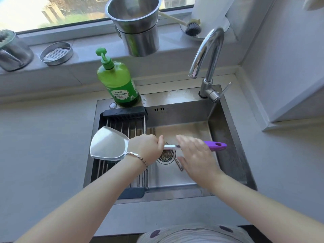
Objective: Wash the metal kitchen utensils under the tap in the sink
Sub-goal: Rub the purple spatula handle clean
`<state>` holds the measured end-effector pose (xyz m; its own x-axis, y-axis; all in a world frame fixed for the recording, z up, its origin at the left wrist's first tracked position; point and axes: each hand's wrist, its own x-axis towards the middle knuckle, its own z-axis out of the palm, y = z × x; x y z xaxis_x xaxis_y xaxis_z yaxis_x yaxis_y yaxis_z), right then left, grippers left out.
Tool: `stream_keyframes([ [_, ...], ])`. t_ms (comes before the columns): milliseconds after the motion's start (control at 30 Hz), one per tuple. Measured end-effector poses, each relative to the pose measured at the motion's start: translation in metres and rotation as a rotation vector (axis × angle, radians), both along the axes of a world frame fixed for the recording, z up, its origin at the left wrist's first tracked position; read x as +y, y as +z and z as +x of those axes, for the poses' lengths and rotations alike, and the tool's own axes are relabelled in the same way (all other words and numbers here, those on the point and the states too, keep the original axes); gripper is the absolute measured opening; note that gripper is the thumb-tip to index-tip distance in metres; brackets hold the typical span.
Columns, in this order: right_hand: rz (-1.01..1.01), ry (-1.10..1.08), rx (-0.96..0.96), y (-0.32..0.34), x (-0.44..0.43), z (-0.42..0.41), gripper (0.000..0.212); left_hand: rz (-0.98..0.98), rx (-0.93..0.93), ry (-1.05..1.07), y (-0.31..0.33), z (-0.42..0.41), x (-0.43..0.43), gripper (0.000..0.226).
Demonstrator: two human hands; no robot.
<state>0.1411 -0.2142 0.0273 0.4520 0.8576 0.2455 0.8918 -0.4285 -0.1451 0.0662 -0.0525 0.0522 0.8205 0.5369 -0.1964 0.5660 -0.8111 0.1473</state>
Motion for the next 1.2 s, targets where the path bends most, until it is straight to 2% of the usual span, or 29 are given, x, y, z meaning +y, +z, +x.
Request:
stream_keyframes([
  [100, 0.020, -0.101, 0.080, 0.002, -0.010, 0.018, 0.045, -0.053, 0.000, 0.066, -0.002, -0.009, 0.002, 0.057],
  [167, 0.023, -0.094, 0.110, 0.006, -0.003, 0.012, 0.047, -0.087, -0.014, 0.100, -0.004, -0.011, -0.002, 0.058],
  [300, -0.055, 0.043, -0.011, 0.011, 0.004, 0.004, 0.054, -0.139, -0.060, 0.163, -0.007, -0.014, -0.004, 0.059],
  [467, 0.003, -0.080, 0.049, 0.021, -0.001, 0.023, 0.053, -0.185, -0.098, 0.258, -0.005, -0.024, -0.001, 0.061],
  [600, 0.049, 0.098, -0.060, 0.017, 0.005, 0.008, 0.050, -0.222, -0.113, 0.265, 0.000, -0.020, -0.005, 0.062],
  [667, 0.047, 0.088, -0.042, 0.025, 0.004, 0.024, 0.048, -0.235, -0.128, 0.266, 0.002, -0.021, -0.003, 0.061],
  [767, 0.025, 0.001, 0.066, 0.037, -0.003, 0.050, 0.064, -0.220, -0.131, 0.249, 0.006, -0.024, -0.002, 0.062],
  [833, -0.116, -0.128, 0.172, 0.040, -0.003, 0.061, 0.063, -0.181, -0.132, 0.222, 0.008, -0.026, -0.003, 0.062],
  [867, -0.210, -0.201, 0.309, 0.038, -0.002, 0.067, 0.062, -0.153, -0.132, 0.204, 0.008, -0.027, -0.004, 0.061],
  [967, -0.402, -0.421, 0.931, 0.036, 0.001, 0.082, 0.060, -0.013, -0.142, 0.139, 0.011, -0.030, -0.008, 0.062],
  [1000, -0.434, -0.469, 1.046, 0.036, 0.000, 0.082, 0.055, 0.020, -0.151, 0.115, 0.012, -0.031, -0.009, 0.063],
  [1033, -0.439, -0.498, 1.062, 0.034, -0.001, 0.080, 0.050, 0.036, -0.146, 0.095, 0.012, -0.031, -0.011, 0.063],
  [1067, -0.425, -0.528, 0.988, 0.033, 0.000, 0.076, 0.047, 0.033, -0.128, 0.088, 0.011, -0.031, -0.012, 0.064],
  [1133, -0.317, -0.521, 0.641, 0.029, 0.001, 0.063, 0.049, -0.022, -0.082, 0.106, 0.007, -0.030, -0.012, 0.061],
  [1200, -0.093, -0.296, 0.247, 0.028, 0.005, 0.045, 0.049, -0.129, -0.036, 0.128, 0.003, -0.026, -0.013, 0.057],
])
